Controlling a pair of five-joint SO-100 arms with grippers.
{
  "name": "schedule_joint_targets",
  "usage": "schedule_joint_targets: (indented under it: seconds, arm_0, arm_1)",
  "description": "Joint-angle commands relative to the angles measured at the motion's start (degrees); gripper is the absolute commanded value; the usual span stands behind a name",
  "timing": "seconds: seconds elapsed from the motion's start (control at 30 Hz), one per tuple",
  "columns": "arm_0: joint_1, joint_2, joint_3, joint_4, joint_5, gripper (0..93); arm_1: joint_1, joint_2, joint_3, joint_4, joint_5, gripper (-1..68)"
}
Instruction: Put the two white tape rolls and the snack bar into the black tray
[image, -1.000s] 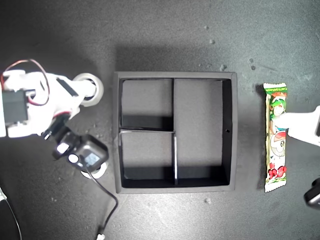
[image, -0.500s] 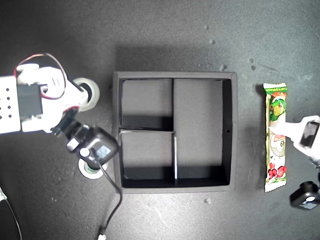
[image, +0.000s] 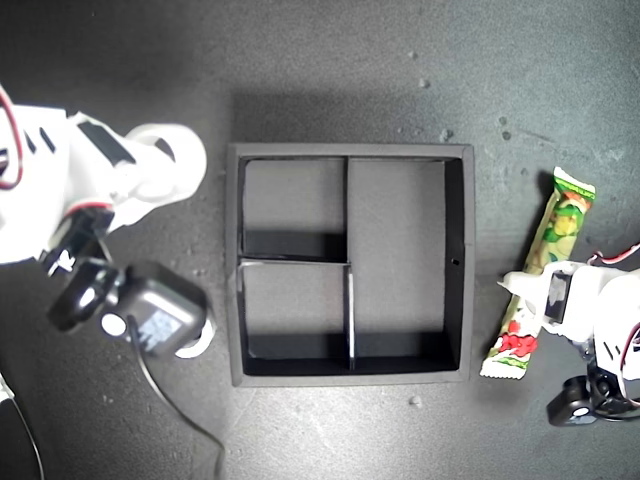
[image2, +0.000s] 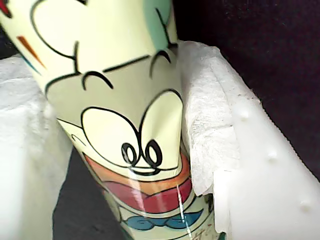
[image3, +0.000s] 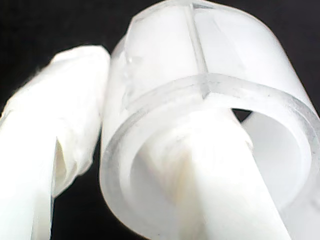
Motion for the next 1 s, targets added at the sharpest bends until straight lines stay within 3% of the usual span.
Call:
schedule_joint_targets:
  seconds: [0.0, 0.13, 0.27, 0.47, 0.57, 0.83, 0.97]
  arm_0:
    - [2.2, -3.6, -10.2, 1.58, 0.18, 0.0]
    - [5.54, -12.66, -17.31, 1.76, -0.62, 0.0]
    - [9.14, -25.31, -29.09, 3.78, -1.23, 0.0]
    - [12.48, -53.79, -68.38, 23.29, -1.49, 0.0]
    - [12.57, -63.46, -82.62, 27.95, -1.41, 0.0]
    - [9.93, -64.07, -76.03, 27.95, -4.22, 0.0]
    - [9.05, -61.7, -71.1, 27.95, -4.48, 0.0]
  arm_1:
    - [-1.58, -0.18, 0.62, -3.08, 1.93, 6.0]
    - [-3.52, -0.18, -2.81, 2.02, 2.46, 4.4]
    - [-5.45, -0.09, -14.59, 14.85, 0.18, 4.1]
    - [-6.59, -0.18, -37.53, 29.71, -8.79, 4.2]
    - [-5.98, -1.23, -45.88, 31.2, -13.45, 4.3]
    - [-0.53, -29.71, -84.9, 33.57, -22.32, 4.8]
    - [1.93, -34.8, -89.03, 32.96, -22.41, 4.5]
